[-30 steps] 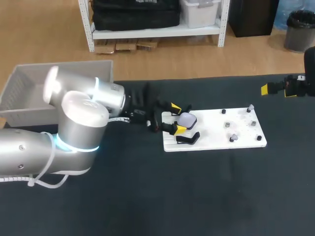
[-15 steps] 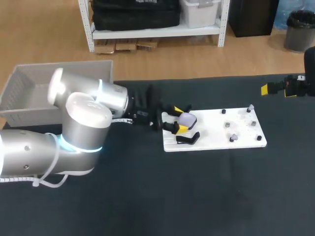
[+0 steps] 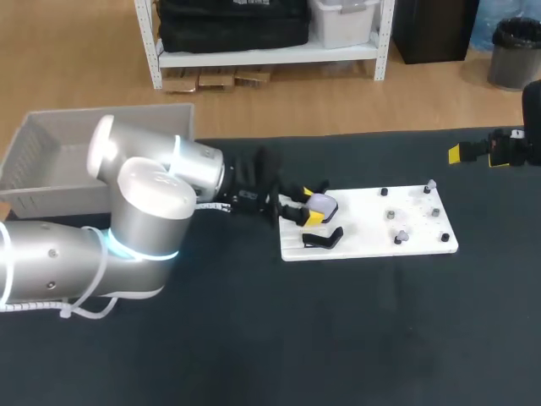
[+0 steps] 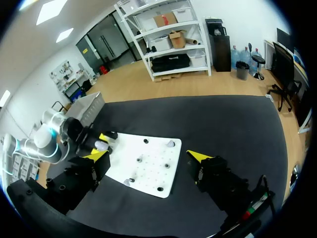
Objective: Pick up each earbud case from the left stands, insert the matching earbuds, close the lid, and place the case in the box.
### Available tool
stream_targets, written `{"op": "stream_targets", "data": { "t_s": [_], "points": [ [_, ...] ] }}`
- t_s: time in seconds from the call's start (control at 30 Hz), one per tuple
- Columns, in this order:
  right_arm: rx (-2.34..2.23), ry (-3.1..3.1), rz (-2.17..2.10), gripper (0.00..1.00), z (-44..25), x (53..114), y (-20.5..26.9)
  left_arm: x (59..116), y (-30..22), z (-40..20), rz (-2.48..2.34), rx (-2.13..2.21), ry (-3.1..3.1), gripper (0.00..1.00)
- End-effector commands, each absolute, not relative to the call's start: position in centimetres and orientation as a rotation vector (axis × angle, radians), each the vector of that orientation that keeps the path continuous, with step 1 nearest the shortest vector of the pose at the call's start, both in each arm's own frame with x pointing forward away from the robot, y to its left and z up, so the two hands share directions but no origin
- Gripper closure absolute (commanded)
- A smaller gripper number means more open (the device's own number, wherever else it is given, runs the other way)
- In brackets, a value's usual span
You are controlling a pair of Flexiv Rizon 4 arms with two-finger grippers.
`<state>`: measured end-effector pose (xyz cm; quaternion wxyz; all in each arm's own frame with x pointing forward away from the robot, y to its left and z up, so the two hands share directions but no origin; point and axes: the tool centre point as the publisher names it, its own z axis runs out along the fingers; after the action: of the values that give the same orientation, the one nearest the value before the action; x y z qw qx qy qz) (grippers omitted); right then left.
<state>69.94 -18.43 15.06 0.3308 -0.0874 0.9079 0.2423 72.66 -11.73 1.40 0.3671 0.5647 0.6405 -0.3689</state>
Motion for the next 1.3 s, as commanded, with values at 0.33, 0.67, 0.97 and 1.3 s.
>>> {"op": "stream_targets", "data": {
  "t_s": [0.33,0.67,0.97,1.3],
  "points": [
    [-0.232,2.373,0.638,0.00,15.0,70.0,-18.5,73.0,-11.9,1.0,-0.969,1.463,1.648,0.76],
    [-0.232,2.373,0.638,0.00,15.0,70.0,-18.5,72.7,-11.9,1.4,-0.996,1.472,1.628,1.00],
    [-0.232,2.373,0.638,0.00,15.0,70.0,-18.5,73.0,-11.3,3.1,-1.002,1.456,1.597,1.00],
    [-0.354,2.471,0.631,0.00,13.8,70.6,-13.0,72.5,-11.9,7.3,-0.948,1.491,1.533,1.00]
  ]
}}
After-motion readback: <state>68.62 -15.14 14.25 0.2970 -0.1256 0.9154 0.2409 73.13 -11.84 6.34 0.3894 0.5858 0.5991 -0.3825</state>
